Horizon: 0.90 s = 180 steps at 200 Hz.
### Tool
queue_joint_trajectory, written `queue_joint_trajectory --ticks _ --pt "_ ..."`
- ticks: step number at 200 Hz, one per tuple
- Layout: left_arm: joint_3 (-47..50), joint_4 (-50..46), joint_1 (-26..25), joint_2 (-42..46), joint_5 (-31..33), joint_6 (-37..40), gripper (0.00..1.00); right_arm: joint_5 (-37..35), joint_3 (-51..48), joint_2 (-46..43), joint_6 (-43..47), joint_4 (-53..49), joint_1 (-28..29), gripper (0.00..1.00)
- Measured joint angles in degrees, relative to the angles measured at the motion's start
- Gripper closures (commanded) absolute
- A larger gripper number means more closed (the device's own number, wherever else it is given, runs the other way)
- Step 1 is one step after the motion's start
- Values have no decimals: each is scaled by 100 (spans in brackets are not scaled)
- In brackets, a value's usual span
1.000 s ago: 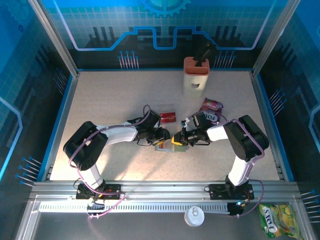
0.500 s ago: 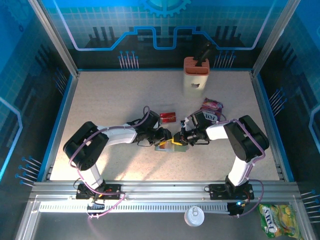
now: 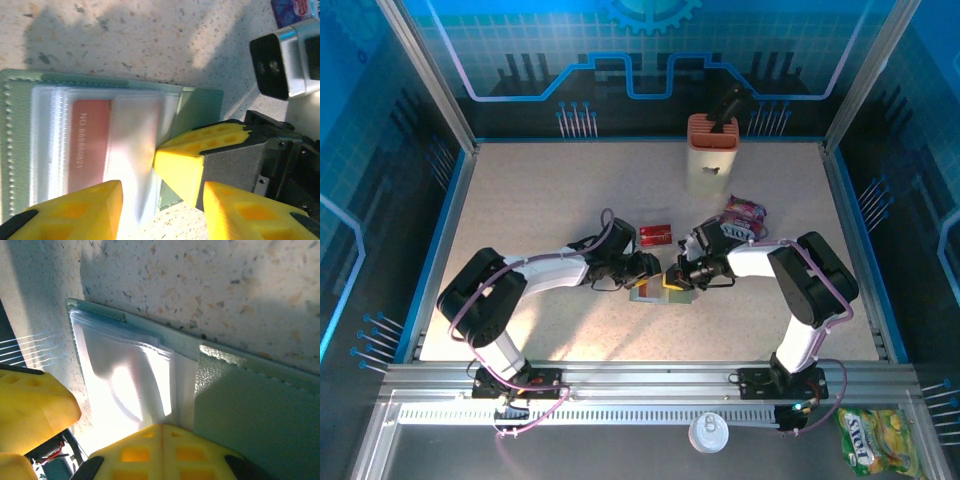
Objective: Take the credit cards out of the card holder
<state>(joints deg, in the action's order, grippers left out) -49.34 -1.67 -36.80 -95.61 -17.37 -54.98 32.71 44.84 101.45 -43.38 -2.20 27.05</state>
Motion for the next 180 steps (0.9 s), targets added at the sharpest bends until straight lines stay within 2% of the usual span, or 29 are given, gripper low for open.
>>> queue_joint_trajectory --ticks 110,180 --pt "-2 15 37 -258 -177 2 54 -538 409 0 192 -826 177 99" --pt "-7 361 37 -393 -544 -17 62 -533 409 0 188 -824 177 99"
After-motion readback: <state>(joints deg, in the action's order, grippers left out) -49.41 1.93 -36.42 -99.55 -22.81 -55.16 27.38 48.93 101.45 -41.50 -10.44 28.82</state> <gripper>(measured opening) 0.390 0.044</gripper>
